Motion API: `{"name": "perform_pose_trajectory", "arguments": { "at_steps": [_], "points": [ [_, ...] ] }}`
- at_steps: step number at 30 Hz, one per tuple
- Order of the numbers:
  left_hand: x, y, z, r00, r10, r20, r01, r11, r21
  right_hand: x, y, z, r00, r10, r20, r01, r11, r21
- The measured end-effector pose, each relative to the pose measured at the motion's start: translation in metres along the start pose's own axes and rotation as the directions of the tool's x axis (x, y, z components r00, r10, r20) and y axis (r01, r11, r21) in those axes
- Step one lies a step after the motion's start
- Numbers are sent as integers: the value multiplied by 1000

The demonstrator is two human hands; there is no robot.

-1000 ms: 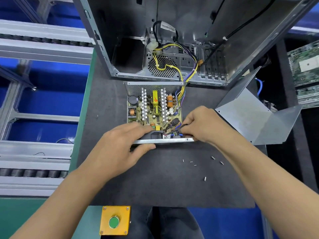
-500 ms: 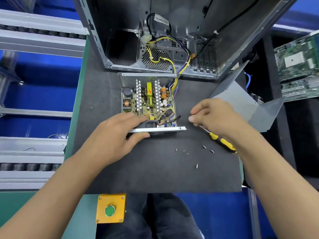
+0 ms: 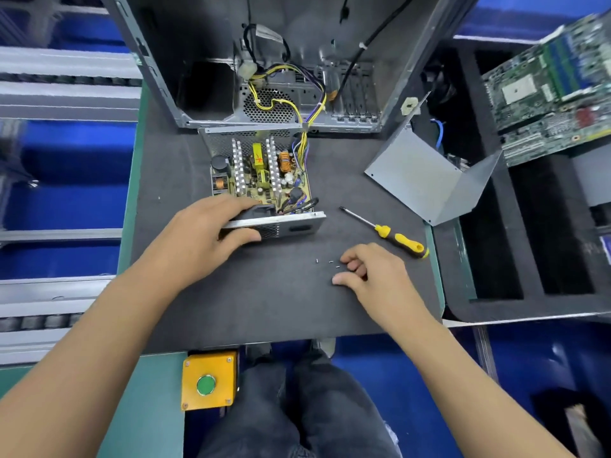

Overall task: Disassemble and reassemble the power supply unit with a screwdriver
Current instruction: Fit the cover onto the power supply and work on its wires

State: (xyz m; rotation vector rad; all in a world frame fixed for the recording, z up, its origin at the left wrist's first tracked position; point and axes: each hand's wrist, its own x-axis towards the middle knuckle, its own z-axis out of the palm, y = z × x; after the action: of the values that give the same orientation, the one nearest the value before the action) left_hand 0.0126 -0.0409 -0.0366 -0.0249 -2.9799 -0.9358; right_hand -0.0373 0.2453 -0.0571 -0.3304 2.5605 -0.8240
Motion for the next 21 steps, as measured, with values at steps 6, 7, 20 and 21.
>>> {"name": "perform_pose_trajectory", "arguments": {
  "at_steps": [6, 7, 20, 21],
  "points": [
    [2, -1, -3, 999, -28, 41, 30, 998, -51, 6, -1, 4, 1000, -23, 2, 23, 999, -29],
    [3, -1, -3, 999, -38, 39, 40, 998, -54, 5, -1, 1, 1000, -15, -7, 15, 1000, -18],
    [1, 1, -4, 1000, -26, -11, 25, 996, -82, -21, 18, -10, 999, -6, 31, 10, 993, -116],
    [1, 3, -5, 1000, -24, -10, 23, 996, -91, -21, 19, -10, 1000, -12, 22, 15, 993, -114]
  ]
}}
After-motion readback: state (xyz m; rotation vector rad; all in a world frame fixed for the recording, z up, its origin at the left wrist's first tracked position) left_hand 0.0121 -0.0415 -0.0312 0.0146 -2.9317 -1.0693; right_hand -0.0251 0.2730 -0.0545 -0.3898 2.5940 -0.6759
